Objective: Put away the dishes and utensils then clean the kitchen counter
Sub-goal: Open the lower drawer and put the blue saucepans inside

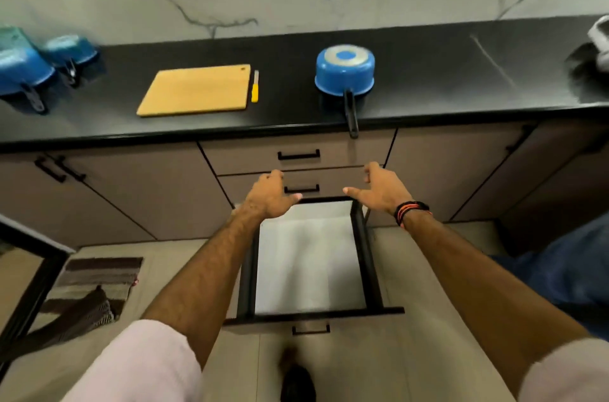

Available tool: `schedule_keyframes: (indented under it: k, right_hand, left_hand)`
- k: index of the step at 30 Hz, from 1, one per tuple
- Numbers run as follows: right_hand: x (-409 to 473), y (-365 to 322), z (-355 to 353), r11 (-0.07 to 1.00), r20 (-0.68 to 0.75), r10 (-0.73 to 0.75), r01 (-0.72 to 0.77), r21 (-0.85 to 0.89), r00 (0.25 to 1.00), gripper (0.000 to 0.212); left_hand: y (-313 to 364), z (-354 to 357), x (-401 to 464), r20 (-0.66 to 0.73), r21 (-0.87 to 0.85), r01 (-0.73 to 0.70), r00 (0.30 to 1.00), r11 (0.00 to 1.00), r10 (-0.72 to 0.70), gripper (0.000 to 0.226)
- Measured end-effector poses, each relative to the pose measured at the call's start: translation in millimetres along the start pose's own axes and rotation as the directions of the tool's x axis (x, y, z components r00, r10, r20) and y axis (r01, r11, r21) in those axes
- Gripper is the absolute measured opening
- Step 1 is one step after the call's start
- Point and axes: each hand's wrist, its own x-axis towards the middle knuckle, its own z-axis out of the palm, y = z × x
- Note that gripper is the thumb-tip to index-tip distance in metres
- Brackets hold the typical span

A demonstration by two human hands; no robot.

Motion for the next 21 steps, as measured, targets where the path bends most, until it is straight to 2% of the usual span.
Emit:
schedule_keyframes:
  k: [5,11,17,21]
  right_hand:
    - [63.8,-22.1,-32.7,1.0,-0.087,-0.012,0.011,-0.004,0.996,0.072]
    - [149.0,-38.3,-43.9,0.995,-0.138,0.095,-0.091,0.033,0.986,0.058]
    - [219.9,-40.4,-31.4,0.985,-0.178,0.164,-0.149,0.091,0.97,0.063]
    - [258.1,-39.5,-22.3,0.98,-0.222,0.192,-0.174,0.095,0.956,0.066]
  left_hand:
    - [16.0,-48.0,77.0,-0.06,0.002,-0.051,0.997,0.999,0.051,0.075]
    - [23.7,-69.0,181.4,-0.031,0.05,-0.093,0.995,0.994,0.095,0.074]
    - [24.3,-59.8,261.7,-0.044,0.188,-0.13,0.989,0.973,0.141,0.075]
    - [20.0,-47.6,305.7,-0.112,0.247,-0.151,0.977,0.957,0.183,0.075]
